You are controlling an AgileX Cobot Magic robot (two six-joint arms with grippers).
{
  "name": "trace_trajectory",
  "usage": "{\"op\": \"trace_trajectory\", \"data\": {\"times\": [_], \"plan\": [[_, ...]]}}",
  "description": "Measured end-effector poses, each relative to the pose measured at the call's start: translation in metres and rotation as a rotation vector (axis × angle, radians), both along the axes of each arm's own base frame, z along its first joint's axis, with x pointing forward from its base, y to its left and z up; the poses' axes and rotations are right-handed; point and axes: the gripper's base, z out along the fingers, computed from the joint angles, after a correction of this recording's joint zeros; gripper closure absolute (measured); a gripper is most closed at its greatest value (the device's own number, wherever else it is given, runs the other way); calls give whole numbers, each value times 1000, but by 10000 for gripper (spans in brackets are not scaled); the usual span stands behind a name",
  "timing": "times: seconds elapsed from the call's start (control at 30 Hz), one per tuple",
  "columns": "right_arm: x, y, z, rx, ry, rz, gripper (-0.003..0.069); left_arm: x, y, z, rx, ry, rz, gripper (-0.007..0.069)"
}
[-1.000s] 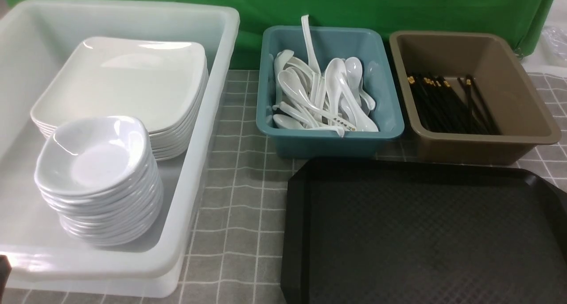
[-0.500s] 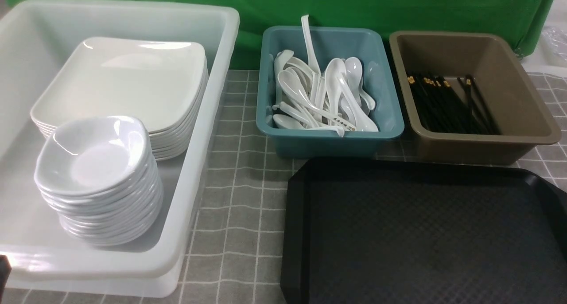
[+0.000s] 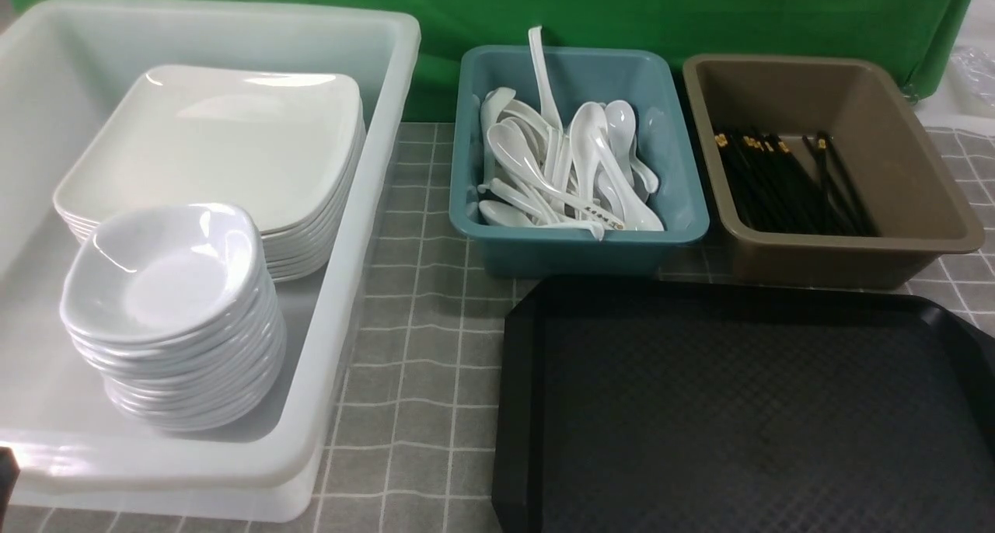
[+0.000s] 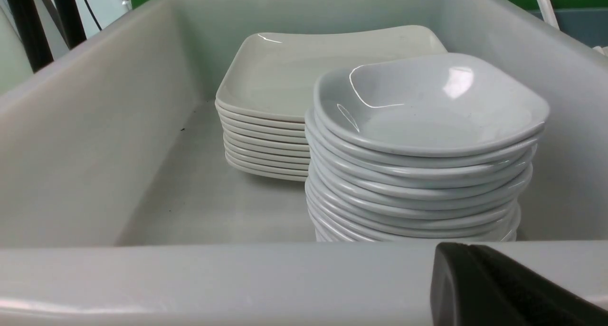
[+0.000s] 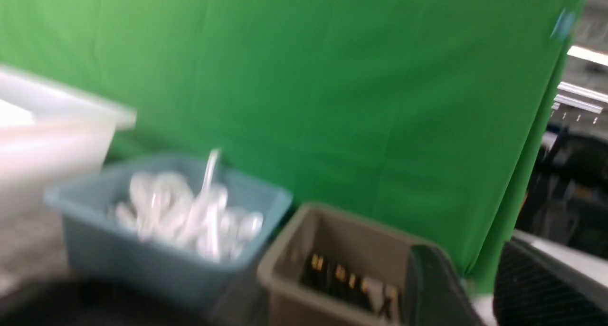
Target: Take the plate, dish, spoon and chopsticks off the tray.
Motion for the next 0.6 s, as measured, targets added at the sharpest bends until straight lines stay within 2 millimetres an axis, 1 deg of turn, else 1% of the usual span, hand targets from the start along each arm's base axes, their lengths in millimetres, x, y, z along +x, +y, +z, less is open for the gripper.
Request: {"op": "trace_trajectory", "data": {"times": [0.03, 0.07, 0.1, 0.2, 0.23, 0.27, 0.3, 0.47, 0.6], "plan": [[0, 0, -2, -1, 6, 0, 417, 0, 0, 0, 0, 0, 0, 619], [3, 0, -15, 6, 55, 1, 417, 0, 0, 0, 2, 0, 0, 619], [3, 0, -20, 16, 80, -2, 417, 0, 0, 0, 2, 0, 0, 619], [4, -3, -37, 123, 253, -49, 417, 0, 0, 0, 4, -1, 0, 619], [4, -5, -45, 140, 344, -88, 417, 0, 0, 0, 5, -1, 0, 619], [3, -6, -47, 143, 355, -99, 417, 0, 0, 0, 5, -1, 0, 619], [2, -8, -53, 140, 419, -145, 417, 0, 0, 0, 6, -1, 0, 619], [1, -12, -56, 135, 449, -212, 417, 0, 0, 0, 6, -1, 0, 619], [1, -12, -56, 141, 452, -213, 417, 0, 0, 0, 6, -1, 0, 619]]}}
